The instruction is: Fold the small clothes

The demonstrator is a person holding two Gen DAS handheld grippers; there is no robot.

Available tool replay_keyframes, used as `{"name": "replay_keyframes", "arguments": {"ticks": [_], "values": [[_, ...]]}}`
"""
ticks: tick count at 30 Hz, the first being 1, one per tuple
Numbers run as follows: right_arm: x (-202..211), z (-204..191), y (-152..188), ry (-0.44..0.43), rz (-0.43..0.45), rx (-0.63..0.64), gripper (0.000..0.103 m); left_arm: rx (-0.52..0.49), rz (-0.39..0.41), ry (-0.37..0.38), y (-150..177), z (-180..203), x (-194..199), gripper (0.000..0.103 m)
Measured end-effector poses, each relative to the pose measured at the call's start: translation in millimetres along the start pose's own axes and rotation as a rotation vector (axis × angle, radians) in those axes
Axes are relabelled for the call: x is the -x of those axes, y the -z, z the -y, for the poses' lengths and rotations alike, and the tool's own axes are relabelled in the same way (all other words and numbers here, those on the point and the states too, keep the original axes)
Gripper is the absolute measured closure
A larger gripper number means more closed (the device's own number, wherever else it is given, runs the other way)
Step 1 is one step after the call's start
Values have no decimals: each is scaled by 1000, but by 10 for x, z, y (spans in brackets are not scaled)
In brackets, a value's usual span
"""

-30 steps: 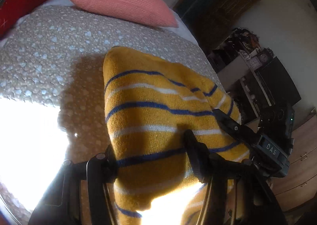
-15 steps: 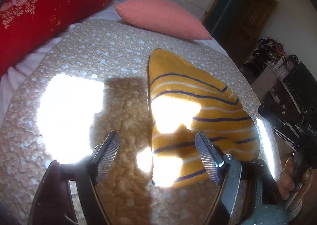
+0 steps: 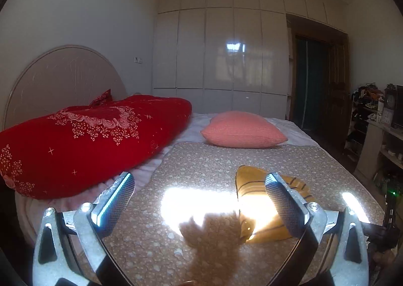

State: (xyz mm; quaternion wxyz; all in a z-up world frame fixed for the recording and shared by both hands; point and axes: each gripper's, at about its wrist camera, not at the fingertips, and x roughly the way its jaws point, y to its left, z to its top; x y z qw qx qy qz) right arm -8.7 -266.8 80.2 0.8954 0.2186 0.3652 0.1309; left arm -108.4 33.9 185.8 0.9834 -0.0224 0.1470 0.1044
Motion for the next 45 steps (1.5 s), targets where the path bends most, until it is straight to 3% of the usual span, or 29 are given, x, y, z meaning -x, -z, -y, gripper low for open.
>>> {"name": "replay_keyframes", "arguments": {"ticks": [4,5,8,11,17,26,32,45], "values": [[480,-25,295,73,85,12,38,-12,-9,26,79,163,136,0],[580,3,371,78,103,-5,36,-20,-17,51,109,208,190,0],[709,7,552,109,103,-41,34,-64,-83,109,226,329,257,0],[727,-66,686,156,83,-16,34,-112,-129,117,346,405,302,0],[739,-285,851,191,50,37,29,-169,-194,98,524,437,414,0],[637,-660,1026,262,11,175,23,-226,-349,47,910,361,281,0],[469,-751,1112,312,-38,248,21,-203,-457,68,1124,273,119,0],[410,-778,1160,320,-76,283,18,-195,-507,75,1211,278,60,0]]}}
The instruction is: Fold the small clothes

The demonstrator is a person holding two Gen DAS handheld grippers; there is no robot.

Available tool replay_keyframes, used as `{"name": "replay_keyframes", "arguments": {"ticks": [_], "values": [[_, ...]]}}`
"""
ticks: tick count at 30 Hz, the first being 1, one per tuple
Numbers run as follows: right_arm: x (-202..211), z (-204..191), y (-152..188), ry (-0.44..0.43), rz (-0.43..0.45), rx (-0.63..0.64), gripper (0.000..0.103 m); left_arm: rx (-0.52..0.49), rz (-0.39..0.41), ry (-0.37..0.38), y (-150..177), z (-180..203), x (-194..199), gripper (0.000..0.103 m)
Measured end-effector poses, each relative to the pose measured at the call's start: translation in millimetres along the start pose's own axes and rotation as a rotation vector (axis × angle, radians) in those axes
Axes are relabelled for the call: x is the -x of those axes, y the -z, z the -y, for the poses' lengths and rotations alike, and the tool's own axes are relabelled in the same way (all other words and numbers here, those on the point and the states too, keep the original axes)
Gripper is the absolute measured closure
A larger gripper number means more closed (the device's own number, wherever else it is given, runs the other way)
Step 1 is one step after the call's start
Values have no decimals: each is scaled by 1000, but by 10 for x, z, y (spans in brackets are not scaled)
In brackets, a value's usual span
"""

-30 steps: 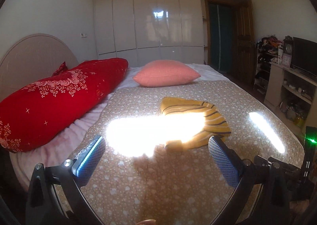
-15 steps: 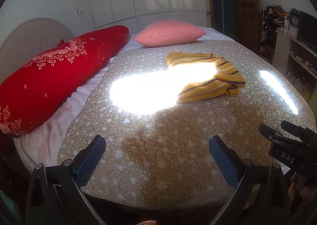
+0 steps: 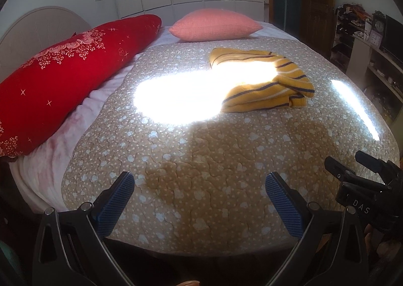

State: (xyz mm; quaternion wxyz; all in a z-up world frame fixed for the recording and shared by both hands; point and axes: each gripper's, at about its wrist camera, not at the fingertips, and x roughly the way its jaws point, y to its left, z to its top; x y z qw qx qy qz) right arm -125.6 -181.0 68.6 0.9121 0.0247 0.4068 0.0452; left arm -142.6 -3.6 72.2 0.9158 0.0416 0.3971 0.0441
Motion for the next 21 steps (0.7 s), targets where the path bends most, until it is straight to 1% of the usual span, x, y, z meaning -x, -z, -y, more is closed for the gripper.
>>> {"name": "replay_keyframes", "arguments": {"ticks": [8,21], "values": [[-38,-8,11,-2,-12,9,17,-23,-9,7,22,71,-20,0],[-110,-20,47,-10,-35,10,16,-14,-36,12,70,74,-90,0]]}}
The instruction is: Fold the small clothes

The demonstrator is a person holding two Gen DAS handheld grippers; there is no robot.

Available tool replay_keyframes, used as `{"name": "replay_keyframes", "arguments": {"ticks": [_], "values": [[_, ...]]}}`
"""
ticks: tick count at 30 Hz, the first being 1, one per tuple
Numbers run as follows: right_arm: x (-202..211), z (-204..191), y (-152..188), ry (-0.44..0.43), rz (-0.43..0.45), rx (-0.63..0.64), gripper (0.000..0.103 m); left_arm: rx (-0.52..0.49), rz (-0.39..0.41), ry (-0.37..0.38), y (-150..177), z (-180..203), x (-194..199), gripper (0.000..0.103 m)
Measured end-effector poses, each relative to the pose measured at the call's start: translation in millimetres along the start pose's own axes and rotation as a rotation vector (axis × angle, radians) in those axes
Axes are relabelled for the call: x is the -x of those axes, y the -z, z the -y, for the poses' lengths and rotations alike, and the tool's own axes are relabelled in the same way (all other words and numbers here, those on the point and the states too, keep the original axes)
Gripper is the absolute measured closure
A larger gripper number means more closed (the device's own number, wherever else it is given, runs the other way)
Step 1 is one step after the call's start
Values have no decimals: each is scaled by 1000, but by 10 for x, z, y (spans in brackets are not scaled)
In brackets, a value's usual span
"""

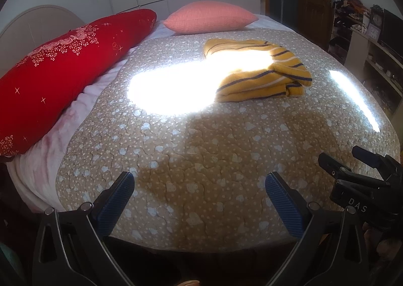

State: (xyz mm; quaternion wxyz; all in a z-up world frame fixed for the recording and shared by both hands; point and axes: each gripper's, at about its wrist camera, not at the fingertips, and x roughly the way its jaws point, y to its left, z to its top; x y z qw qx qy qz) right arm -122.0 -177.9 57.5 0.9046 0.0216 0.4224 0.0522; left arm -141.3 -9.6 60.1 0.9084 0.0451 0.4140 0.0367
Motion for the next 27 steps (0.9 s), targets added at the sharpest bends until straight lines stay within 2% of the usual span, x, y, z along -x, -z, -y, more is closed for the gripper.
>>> {"name": "replay_keyframes", "arguments": {"ticks": [27], "values": [[-111,13,73,10,-39,18,14,30,-64,57,104,-40,-149,0]]}}
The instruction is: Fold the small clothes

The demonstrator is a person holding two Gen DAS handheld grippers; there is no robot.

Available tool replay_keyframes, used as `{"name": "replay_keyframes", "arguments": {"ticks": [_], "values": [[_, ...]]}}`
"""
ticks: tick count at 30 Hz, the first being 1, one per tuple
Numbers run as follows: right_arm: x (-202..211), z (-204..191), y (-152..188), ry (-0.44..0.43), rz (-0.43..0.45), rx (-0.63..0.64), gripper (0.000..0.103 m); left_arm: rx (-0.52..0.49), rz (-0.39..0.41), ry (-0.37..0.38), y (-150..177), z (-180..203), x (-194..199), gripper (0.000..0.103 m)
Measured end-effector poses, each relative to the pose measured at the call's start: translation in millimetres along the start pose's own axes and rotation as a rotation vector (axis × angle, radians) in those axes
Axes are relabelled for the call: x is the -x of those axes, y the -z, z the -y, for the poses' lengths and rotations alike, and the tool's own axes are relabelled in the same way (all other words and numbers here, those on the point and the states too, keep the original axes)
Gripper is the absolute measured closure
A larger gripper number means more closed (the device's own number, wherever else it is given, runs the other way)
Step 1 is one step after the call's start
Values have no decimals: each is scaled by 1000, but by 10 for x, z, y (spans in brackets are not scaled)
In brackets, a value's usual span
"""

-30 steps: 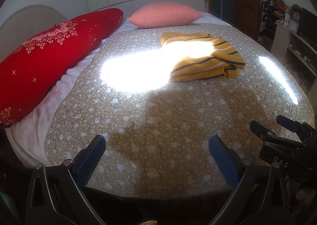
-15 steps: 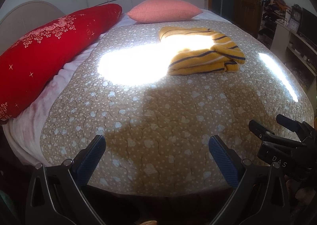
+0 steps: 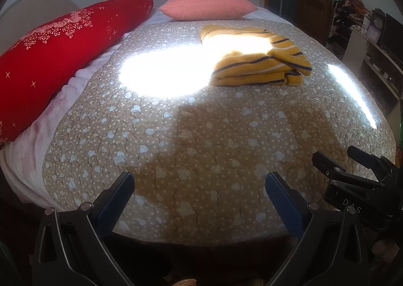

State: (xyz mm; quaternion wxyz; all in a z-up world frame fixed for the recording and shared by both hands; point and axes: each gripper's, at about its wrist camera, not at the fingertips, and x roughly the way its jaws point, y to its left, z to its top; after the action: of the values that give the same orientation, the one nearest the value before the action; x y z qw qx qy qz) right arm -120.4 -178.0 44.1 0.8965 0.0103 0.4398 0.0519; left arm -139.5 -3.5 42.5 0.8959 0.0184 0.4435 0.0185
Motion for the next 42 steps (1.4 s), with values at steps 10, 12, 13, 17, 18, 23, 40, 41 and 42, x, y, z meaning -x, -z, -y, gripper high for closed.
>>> {"name": "replay_keyframes", "arguments": {"ticks": [10,12,13,17,18,23,40,41,42], "values": [[-44,12,14,-5,-15,-4,14,11,-25,15,22,-24,-61,0],[-56,26,15,-7,-18,-5,14,15,-28,17,25,-30,-67,0],[-64,31,15,-9,-19,-5,14,17,-29,17,25,-32,-69,0],[-70,38,27,-11,-23,-5,14,21,-32,21,28,-43,-81,0],[-71,41,28,-11,-24,-5,14,23,-34,22,29,-44,-85,0],[-81,44,30,-12,-25,-6,14,26,-45,24,41,-42,-112,0],[-122,51,56,-12,-27,-3,12,44,-69,42,66,-59,-172,0],[-123,53,57,-12,-27,-5,12,45,-71,45,66,-64,-177,0],[-126,55,56,-13,-27,-6,12,45,-72,48,67,-66,-181,0]]}}
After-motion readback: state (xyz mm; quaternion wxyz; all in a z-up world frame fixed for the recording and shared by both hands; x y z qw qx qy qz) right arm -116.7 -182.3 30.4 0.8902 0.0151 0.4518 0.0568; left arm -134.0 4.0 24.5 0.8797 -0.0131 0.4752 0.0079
